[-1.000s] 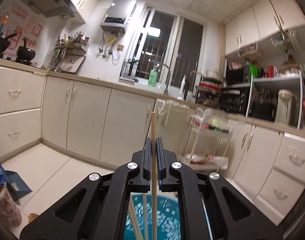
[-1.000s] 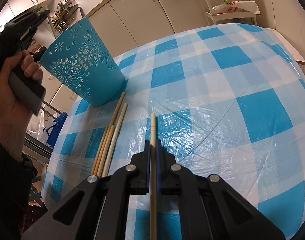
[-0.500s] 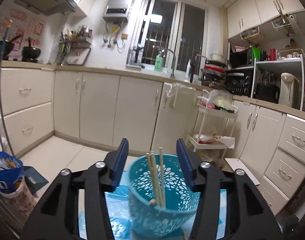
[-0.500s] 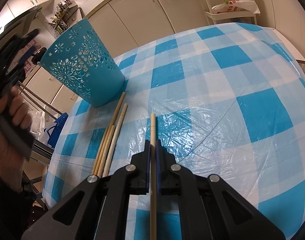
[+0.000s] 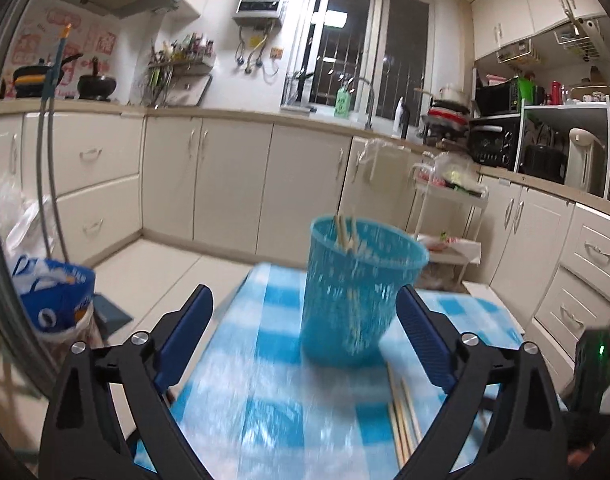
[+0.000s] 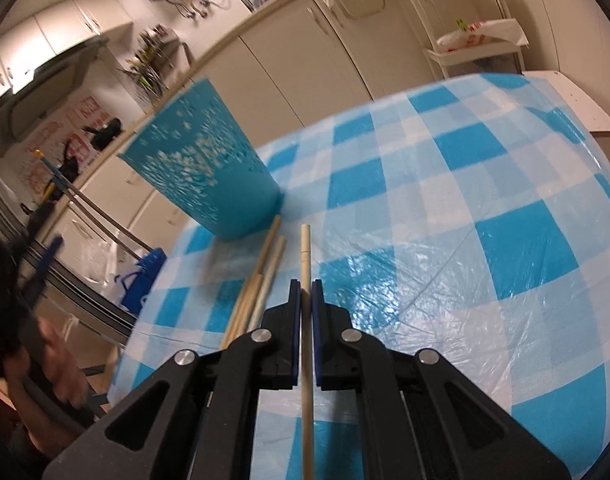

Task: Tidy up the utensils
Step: 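Carry the right gripper's chopstick over the teal cup and open to drop it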

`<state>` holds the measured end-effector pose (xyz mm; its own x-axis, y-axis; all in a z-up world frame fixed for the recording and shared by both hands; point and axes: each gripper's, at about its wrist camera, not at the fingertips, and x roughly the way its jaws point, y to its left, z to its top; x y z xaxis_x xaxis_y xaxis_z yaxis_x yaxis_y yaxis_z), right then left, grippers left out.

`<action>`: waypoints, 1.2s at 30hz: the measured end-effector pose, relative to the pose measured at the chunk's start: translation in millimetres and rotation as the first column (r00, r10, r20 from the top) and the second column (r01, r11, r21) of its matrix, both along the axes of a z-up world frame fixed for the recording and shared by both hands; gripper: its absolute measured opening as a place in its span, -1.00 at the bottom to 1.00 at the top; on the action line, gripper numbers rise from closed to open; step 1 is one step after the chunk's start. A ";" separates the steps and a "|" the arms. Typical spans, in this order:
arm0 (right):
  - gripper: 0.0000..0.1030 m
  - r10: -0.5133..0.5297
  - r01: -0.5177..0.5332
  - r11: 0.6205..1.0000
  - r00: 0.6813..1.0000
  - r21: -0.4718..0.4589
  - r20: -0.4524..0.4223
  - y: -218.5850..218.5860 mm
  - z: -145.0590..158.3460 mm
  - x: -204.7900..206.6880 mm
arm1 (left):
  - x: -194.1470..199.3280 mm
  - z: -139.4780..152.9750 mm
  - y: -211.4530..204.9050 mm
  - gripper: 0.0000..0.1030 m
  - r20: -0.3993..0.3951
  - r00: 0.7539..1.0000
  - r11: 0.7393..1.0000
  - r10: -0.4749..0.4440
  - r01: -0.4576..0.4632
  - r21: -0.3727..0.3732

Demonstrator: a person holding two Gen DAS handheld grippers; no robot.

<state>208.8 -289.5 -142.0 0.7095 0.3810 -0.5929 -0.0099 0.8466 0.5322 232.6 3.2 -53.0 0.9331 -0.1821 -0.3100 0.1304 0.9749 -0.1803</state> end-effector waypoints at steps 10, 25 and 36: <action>-0.88 0.017 -0.028 0.995 0.993 0.096 0.118 12.3 38.9 -5.0 | -18.2 -20.1 22.5 0.74 -0.078 0.996 0.999 0.033 -0.035 -0.034; -0.88 0.102 -0.142 0.987 0.912 0.074 0.396 50.8 174.7 68.7 | -19.6 -24.4 49.7 0.74 -0.111 0.991 0.991 0.078 -0.089 -0.104; -0.88 0.063 0.006 0.991 0.859 -0.132 0.508 78.7 223.1 141.9 | -18.5 -26.3 65.4 0.74 -0.128 0.986 0.984 0.104 -0.120 -0.130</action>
<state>350.7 -210.8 81.2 0.9152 0.3528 -0.1950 -0.2756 0.9007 0.3359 214.0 68.6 -79.3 0.9076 -0.1272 -0.4002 -0.0088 0.9470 -0.3210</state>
